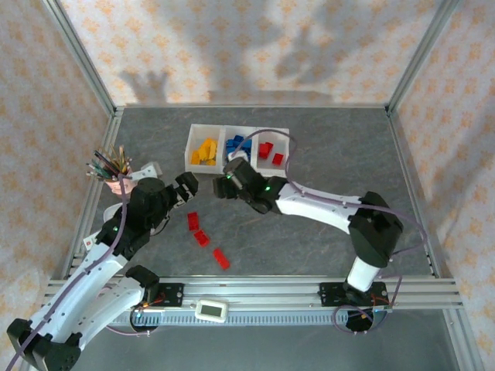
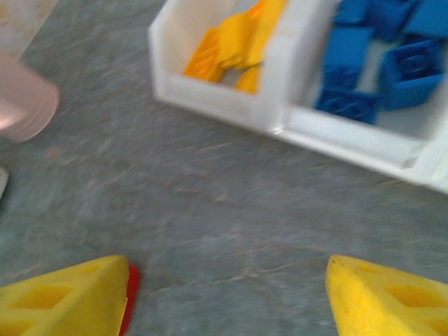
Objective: Sort the legos into containers by color
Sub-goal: Pick up the lego from the bottom-left of the table.
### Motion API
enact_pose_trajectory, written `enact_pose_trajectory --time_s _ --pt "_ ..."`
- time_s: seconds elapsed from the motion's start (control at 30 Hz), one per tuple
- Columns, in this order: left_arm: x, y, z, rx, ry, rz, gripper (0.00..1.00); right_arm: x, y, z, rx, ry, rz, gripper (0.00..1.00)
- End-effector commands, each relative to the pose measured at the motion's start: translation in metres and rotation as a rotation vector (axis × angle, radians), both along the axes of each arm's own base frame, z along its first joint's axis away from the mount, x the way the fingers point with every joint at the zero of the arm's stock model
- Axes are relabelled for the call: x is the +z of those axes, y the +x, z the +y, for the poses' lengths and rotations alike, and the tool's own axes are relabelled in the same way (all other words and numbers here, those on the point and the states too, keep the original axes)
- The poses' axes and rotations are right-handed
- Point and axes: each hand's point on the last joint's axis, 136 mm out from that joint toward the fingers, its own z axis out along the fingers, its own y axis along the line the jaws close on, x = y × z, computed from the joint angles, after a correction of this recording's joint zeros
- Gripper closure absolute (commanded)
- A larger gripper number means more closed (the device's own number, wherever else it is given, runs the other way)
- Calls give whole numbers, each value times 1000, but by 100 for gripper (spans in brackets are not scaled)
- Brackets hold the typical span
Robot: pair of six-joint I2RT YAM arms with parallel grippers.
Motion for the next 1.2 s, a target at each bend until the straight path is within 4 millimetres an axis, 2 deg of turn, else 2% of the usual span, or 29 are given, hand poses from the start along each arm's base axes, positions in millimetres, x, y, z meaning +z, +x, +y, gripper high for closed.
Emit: enact_pose_trajectory --time_s 0.0,0.13,0.27,0.47,0.57,0.77,0.87,0.97,1.17 --pt "-15 -16 21 83 31 64 1 -18 -14 38 40 31 47 24" --pt "-13 -27 32 130 21 65 1 -37 -31 75 105 13 66 21" --pt "-10 -36 43 174 16 57 1 -59 -39 99 150 -31 80 21" --pt "-8 -44 53 218 14 44 1 -92 -43 116 152 -110 94 22" --pt "-8 -45 55 228 16 41 1 -103 -42 120 152 -136 93 28" --pt "-8 -45 55 224 21 41 1 -121 -45 118 156 -195 97 33" --pt "-10 -44 54 222 22 44 1 -127 -44 110 142 -234 97 35" --pt "-11 -42 53 218 16 41 1 -128 -43 99 126 -278 86 38" --pt "-12 -40 49 206 14 48 1 -118 -43 73 86 -321 54 50"
